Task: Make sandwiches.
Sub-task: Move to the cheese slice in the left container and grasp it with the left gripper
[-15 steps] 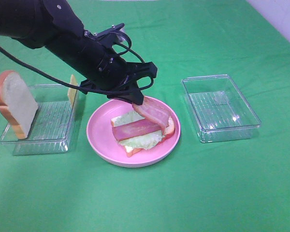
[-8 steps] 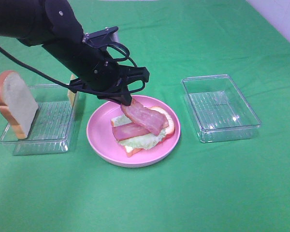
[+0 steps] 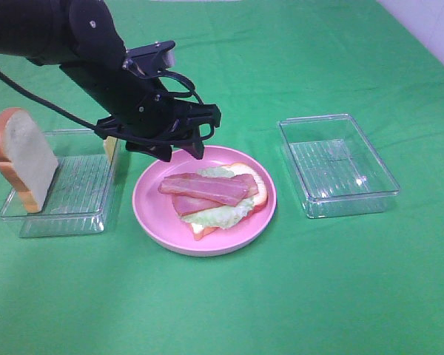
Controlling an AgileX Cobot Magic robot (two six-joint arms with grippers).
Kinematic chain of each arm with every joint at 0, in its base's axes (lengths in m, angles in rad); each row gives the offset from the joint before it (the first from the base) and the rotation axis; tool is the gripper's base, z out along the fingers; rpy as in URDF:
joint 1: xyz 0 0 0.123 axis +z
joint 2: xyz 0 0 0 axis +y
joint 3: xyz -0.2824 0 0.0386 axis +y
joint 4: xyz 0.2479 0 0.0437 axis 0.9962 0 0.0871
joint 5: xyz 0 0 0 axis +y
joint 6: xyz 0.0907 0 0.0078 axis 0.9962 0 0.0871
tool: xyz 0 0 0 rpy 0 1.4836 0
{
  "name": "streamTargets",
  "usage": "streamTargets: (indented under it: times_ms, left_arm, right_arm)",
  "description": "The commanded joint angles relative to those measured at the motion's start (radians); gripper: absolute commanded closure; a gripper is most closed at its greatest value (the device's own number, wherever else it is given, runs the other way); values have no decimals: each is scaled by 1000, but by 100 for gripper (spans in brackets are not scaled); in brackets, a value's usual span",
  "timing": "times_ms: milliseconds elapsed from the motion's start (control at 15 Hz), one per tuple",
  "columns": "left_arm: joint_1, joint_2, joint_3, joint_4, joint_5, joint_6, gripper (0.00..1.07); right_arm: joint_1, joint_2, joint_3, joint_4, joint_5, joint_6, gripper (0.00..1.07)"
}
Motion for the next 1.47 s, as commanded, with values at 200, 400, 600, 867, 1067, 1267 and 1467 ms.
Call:
streamTargets:
  times_ms: [200,400,600,867,1067,1267,1467]
  left_arm:
    - [6,-54,-142,30,168,-64,27]
    - [6,-54,-277,213,352,-181,27]
    - [6,-54,-371,502,553,-338,27]
    - [92,-8,-368,444,580,-361,27]
    - [127,37,-368,439,580,-360,27]
    - [133,84,-368,447,574,-360,27]
    - [133,147,-369,465,561,-363,33]
  right_arm:
    - [-2,-14,1,5,-4,-14,20]
    - [-2,-14,1,5,-4,-14,20]
    - [-2,-14,1,5,-4,-14,20]
    - [-2,-14,1,5,-4,-14,20]
    - [-2,-14,1,5,-4,-14,20]
    - [-2,-14,1,5,-4,-14,20]
    - [-2,-14,1,5,-4,-14,20]
